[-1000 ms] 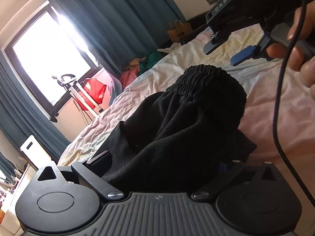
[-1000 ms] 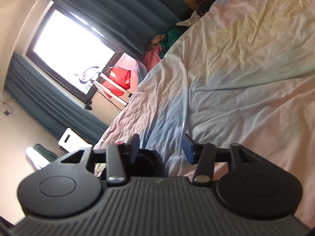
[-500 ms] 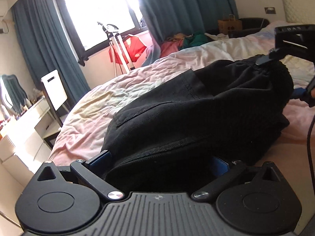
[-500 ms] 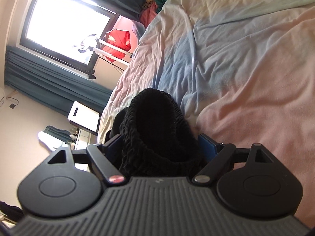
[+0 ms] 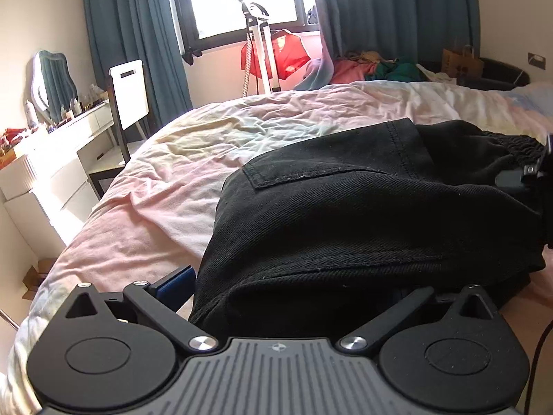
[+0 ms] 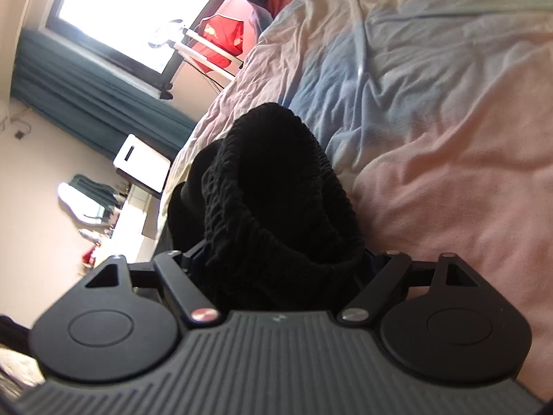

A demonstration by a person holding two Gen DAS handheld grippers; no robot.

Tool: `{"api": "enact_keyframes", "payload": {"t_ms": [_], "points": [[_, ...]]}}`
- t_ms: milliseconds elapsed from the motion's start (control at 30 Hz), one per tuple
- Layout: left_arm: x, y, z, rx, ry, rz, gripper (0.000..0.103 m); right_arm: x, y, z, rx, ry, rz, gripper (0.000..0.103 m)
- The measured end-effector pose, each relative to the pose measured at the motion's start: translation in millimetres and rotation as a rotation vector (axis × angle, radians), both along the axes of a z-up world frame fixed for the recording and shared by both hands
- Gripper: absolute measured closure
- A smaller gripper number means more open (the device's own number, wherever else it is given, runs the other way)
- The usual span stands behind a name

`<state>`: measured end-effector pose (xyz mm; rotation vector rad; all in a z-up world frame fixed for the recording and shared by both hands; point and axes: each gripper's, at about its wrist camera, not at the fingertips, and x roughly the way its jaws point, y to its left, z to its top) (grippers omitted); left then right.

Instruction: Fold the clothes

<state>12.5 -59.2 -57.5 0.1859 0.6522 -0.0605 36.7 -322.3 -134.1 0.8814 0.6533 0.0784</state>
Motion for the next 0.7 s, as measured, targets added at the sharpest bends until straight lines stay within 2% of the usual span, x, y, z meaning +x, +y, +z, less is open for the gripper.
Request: {"api": "enact_keyframes", "payload": {"t_ms": [67,133,167,233,300,400,467,567,700], "points": [[2.7,7.5,0.1,-0.056,0.016,0.022,0.000,-2.4,11.5,12.5,-0.141,-0.037,0.024,0.031],[7.2,16.7,0.1,-0.152,0.023,0.053,0.000,-7.4,14.8,25.9,-0.202,-0.111,0.023,0.042],[7.2,23.8,1.3,-0.212,0.026,0.070,0.000,-9.9,16.4,32.6,-0.232,-0.148,0.023,0.043],[7.3,39.5,1.8,-0.325,0.036,0.106,0.000,-13.3,12.8,43.6,-0.222,-0.219,0.012,0.044],[7.6,51.9,-1.3,-0.413,0.068,0.128,0.000,-11.6,8.1,48.3,-0.217,-0.237,0.014,0.044],[6.7,64.4,-13.7,-0.485,0.124,0.175,0.000,-5.3,0.5,34.1,-0.206,-0.172,0.014,0.044],[6.8,68.9,-20.2,-0.511,0.154,0.204,0.000,1.4,-8.0,10.3,-0.146,-0.072,0.011,0.044],[7.6,75.3,-28.7,-0.554,0.191,0.247,0.000,1.5,-22.3,-8.4,-0.012,-0.029,0.011,0.039],[4.4,77.4,-27.5,-0.540,0.188,0.268,0.000,1.9,-21.4,-15.4,0.023,0.017,0.033,0.021]]}}
